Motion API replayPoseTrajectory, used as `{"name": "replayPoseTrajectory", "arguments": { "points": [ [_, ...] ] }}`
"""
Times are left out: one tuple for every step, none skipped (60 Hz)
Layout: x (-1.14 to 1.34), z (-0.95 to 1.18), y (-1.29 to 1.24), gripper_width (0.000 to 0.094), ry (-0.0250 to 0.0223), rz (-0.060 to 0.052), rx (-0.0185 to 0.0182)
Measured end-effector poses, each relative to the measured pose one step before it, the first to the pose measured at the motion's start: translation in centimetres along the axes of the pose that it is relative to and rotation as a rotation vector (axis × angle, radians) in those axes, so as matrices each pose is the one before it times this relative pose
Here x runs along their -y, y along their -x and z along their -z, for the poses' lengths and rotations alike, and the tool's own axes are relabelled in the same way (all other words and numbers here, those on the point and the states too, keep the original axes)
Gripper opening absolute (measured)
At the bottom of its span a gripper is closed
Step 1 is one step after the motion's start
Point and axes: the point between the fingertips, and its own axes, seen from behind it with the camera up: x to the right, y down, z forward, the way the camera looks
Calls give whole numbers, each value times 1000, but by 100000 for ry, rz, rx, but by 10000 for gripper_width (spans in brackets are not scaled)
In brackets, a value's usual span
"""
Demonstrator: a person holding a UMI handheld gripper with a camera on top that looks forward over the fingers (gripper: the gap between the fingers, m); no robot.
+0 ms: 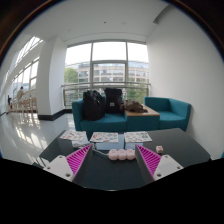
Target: Unplug charger
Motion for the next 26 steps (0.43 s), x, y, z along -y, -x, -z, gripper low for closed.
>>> {"name": "replayPoseTrajectory", "arguments": {
  "points": [
    [-402, 274, 676, 866, -75, 195, 226],
    [-15, 214, 359, 866, 56, 160, 256],
    [-74, 380, 370, 867, -29, 241, 190],
    [4, 191, 348, 868, -5, 182, 395],
    [7, 221, 390, 869, 55, 182, 555],
    [15, 208, 380, 866, 41, 54, 644],
    [-148, 120, 432, 865, -26, -119, 733],
    [-42, 185, 403, 867, 118, -438, 816],
    [-69, 327, 392, 866, 166, -679, 807],
    [-54, 210, 356, 868, 119, -567, 774],
    [-38, 229, 314, 866, 122, -282, 606],
    [-21, 218, 246, 865, 18, -21, 452],
    [-55, 199, 229, 866, 29, 139, 313],
    [-47, 182, 145, 864, 184, 284, 164],
    [-70, 168, 82, 867, 335, 319, -7],
    [-96, 139, 69, 866, 373, 338, -108],
    [-64, 114, 57, 865, 278, 323, -129],
    [-175, -334, 120, 864, 123, 388, -146],
    [-66, 80, 34, 865, 20, 143, -15],
    [-13, 132, 80, 865, -128, 139, 3],
    [36, 75, 11, 865, -154, 231, 44],
    [53, 64, 50, 865, -141, 138, 92],
    [39, 112, 103, 867, -89, 1, 166],
    [43, 102, 119, 867, -125, -90, 152],
    [54, 83, 99, 866, -132, -171, 154],
    [4, -192, 5, 867, -154, -128, 175]
  ]
}}
